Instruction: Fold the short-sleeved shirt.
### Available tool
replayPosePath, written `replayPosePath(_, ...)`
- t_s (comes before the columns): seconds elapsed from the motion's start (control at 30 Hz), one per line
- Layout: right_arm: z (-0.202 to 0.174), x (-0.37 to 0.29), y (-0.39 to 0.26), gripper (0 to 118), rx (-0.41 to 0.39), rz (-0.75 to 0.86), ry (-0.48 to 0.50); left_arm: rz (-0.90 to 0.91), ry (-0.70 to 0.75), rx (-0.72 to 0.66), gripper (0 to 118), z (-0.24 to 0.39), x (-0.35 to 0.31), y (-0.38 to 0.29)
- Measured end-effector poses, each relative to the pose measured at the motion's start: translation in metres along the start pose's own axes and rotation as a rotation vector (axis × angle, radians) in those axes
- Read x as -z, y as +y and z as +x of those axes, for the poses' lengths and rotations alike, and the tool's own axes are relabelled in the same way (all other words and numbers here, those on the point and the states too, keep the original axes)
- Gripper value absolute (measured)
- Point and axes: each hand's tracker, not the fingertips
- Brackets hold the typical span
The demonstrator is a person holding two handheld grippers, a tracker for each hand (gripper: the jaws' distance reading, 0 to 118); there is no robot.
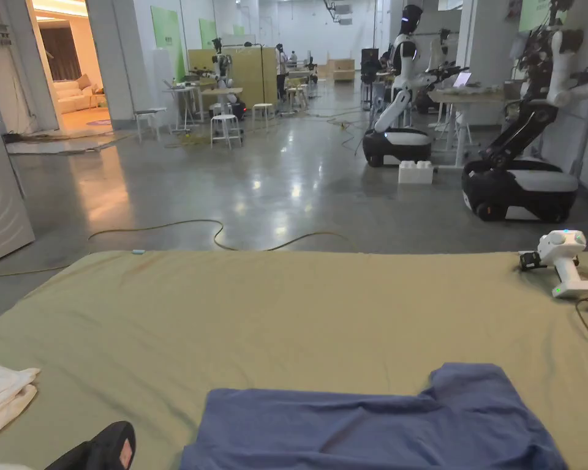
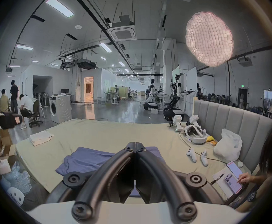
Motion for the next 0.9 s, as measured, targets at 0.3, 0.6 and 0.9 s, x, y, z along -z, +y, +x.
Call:
replayPosePath(0.3,0.019,0.006,-0.033,0,0.073,-0.138,0.034,-0.432,-0.018,-0.258,68,-0.070,0.155,-0.107)
replayPosePath(0.6,0.044,0.016,-0.063,0,0.034,-0.326,-0.040,-0.684,0.104,-0.181,73,-0.079,0.237,-0.187)
replayPosePath(0.9,0.060,0.047,-0.088,4,0.072,-0.403,-0.070,-0.785,0.153,0.051,14,-0.043,0.264,-0.204)
